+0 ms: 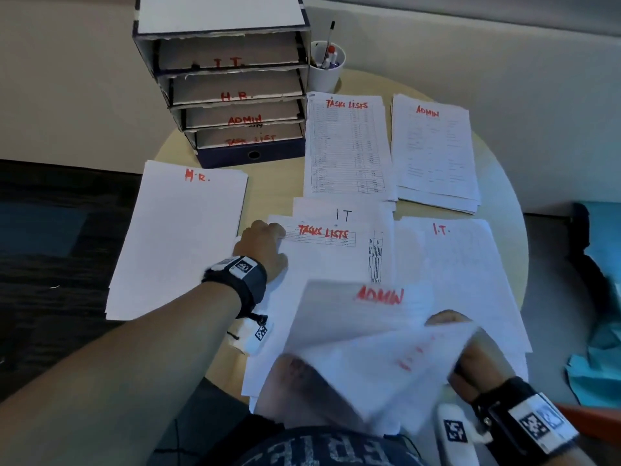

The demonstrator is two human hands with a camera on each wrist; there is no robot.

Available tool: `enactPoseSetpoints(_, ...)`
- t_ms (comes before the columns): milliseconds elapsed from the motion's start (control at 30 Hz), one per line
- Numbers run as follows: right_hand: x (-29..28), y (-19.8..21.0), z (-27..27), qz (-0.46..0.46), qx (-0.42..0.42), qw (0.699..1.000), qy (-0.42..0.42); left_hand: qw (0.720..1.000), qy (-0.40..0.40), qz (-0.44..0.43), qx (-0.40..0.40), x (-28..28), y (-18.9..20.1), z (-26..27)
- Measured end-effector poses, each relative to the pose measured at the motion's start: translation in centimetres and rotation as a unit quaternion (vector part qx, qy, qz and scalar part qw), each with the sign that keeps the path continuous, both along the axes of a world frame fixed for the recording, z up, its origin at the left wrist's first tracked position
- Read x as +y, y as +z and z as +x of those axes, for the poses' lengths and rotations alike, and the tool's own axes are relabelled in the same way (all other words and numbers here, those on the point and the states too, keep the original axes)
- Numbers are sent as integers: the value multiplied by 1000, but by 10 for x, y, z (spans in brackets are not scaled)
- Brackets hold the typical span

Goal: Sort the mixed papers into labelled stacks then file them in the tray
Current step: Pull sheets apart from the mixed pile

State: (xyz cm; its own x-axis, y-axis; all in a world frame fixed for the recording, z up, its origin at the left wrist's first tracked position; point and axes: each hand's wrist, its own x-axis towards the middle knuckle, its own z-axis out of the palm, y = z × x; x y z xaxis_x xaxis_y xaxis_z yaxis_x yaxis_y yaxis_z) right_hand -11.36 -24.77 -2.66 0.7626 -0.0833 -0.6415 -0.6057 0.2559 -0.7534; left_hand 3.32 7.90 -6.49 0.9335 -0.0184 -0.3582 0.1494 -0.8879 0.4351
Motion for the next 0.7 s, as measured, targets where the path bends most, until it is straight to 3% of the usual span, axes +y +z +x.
enactPoseSetpoints(33, 2, 0, 5, 23, -21, 999, -19, 997, 14, -75, -11, -4, 3, -5)
enactPoseSetpoints(100, 12, -1, 19, 40, -31, 996, -67, 966, 17, -252, 49, -15, 8, -23)
enactPoseSetpoints(133, 17, -6, 28, 22, -23, 996, -86, 959, 19, -276, 67, -18, 8, -33)
enactPoseSetpoints(233, 29, -14, 51, -33, -12, 993, -115, 906, 137, -360, 176, -18, 0, -54)
enactPoseSetpoints(267, 32, -12, 59, -26, -8, 993, -118, 906, 137, -354, 188, -18, 6, -60)
enactPoseSetpoints(367, 41, -9, 75, -35, 3, 992, -118, 968, 38, -215, 128, -16, 16, -70)
enactPoseSetpoints(433, 46, 3, 81, -211, -1, 974, -86, 984, 31, -154, 82, -14, 27, -67)
enactPoseSetpoints(467, 49, 12, 82, -326, -48, 942, -64, 991, 25, -117, 63, -15, 35, -62)
enactPoseSetpoints(500, 54, 25, 81, -430, -144, 891, -26, 997, 3, -71, 42, -17, 47, -57)
enactPoseSetpoints(567, 71, 57, 78, -568, -373, 724, 121, 995, -93, 13, -26, -25, 74, -47)
enactPoseSetpoints(600, 82, 70, 80, -605, -432, 636, 208, 989, -134, 30, -59, -31, 89, -45)
enactPoseSetpoints(633, 94, 83, 82, -636, -442, 562, 289, 980, -172, 34, -96, -38, 103, -42)
enactPoseSetpoints(667, 106, 92, 86, -659, -415, 516, 357, 970, -203, 29, -129, -46, 115, -40)
enactPoseSetpoints(700, 115, 101, 90, -670, -363, 498, 414, 961, -229, 33, -155, -51, 124, -38)
